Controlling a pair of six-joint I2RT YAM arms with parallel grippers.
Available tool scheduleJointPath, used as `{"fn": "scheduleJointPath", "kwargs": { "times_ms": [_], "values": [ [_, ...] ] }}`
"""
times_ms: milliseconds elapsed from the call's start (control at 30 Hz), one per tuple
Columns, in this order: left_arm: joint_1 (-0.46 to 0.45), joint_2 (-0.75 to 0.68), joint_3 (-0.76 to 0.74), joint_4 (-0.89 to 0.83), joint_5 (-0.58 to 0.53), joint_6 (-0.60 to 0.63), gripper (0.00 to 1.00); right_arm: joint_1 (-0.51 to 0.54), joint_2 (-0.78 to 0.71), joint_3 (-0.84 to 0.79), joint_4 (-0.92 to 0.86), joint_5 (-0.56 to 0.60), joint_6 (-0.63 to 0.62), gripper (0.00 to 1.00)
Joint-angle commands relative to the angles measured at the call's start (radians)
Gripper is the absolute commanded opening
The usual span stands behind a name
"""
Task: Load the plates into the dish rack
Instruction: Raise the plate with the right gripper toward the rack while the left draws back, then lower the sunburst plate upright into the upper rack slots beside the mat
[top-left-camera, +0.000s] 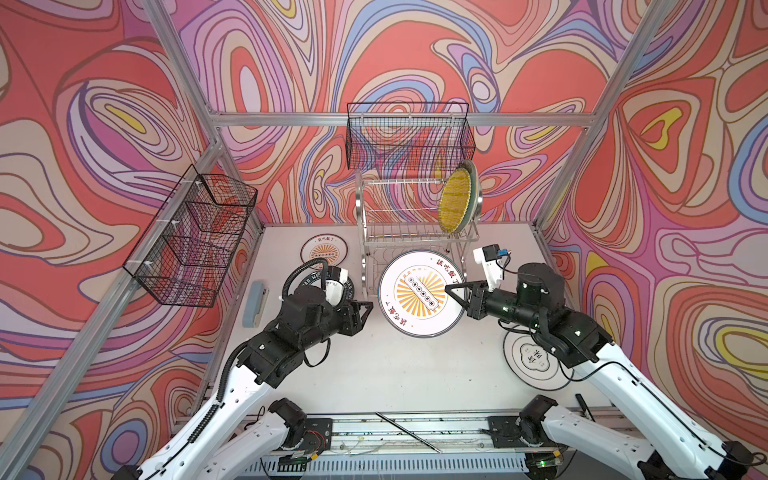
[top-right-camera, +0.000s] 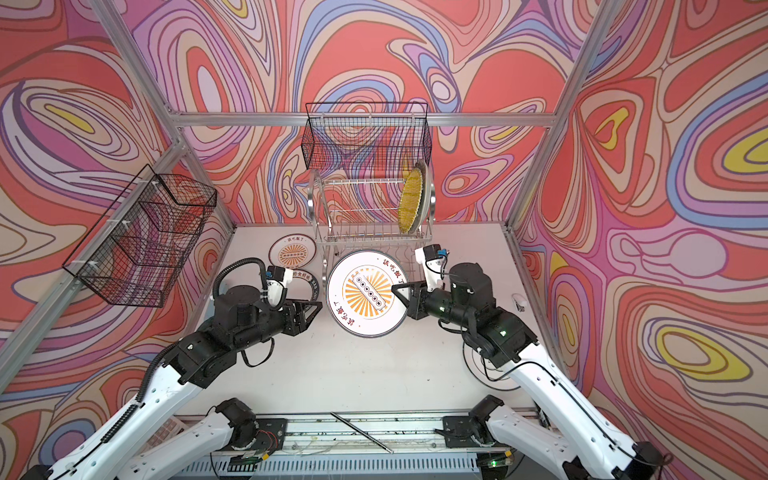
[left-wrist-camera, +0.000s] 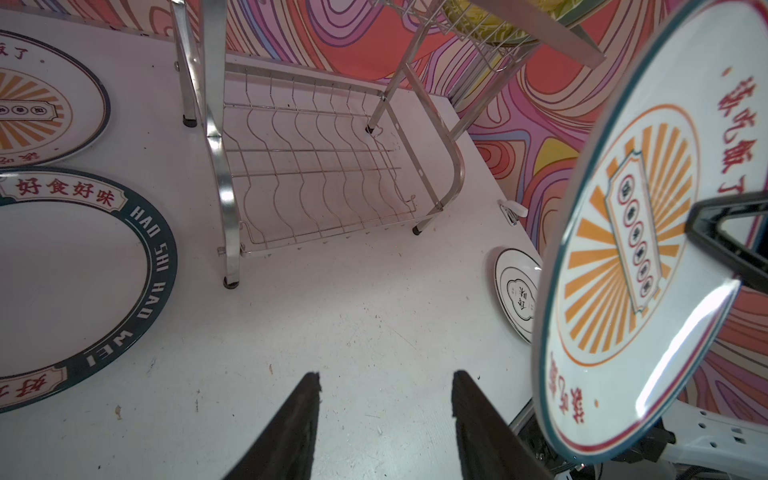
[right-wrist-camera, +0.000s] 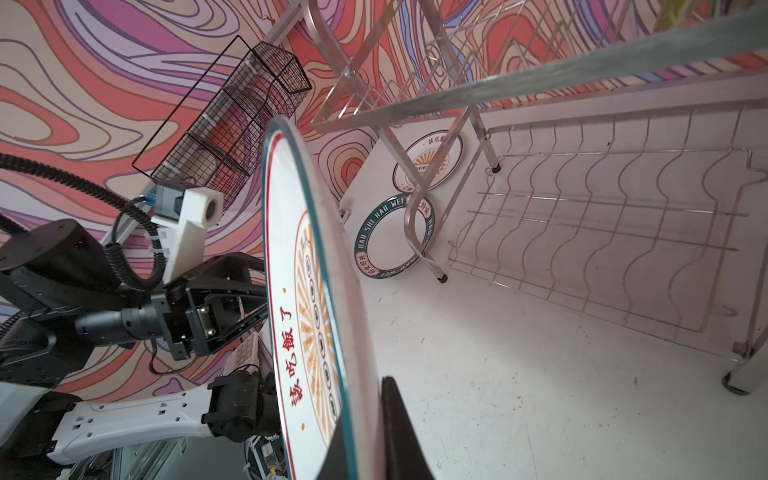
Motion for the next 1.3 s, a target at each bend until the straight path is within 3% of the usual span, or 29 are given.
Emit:
{"fn": "scheduleJointPath", "kwargs": {
  "times_ms": [0,533,767,1267],
  "values": [
    [-0.001,-0.022,0.004,0.004,-0.01,0.019,0.55,0.004,0.008,0.082,-0.007,0.032,-0.054,0.0],
    [-0.001,-0.029,0.007,0.028,0.008,0.035,0.55,0.004,0.228,0.396,0.09,0.232,-0.159,0.0],
    [-0.001,0.017,0.062,0.064,0.006,0.076,0.55,0.004,0.39,0.611,0.081,0.308,-0.227,0.0],
    [-0.001,0.022,0.061,0.106,0.008,0.08,0.55,0.005,0.58,0.838,0.12,0.62,-0.37,0.0]
  ]
}}
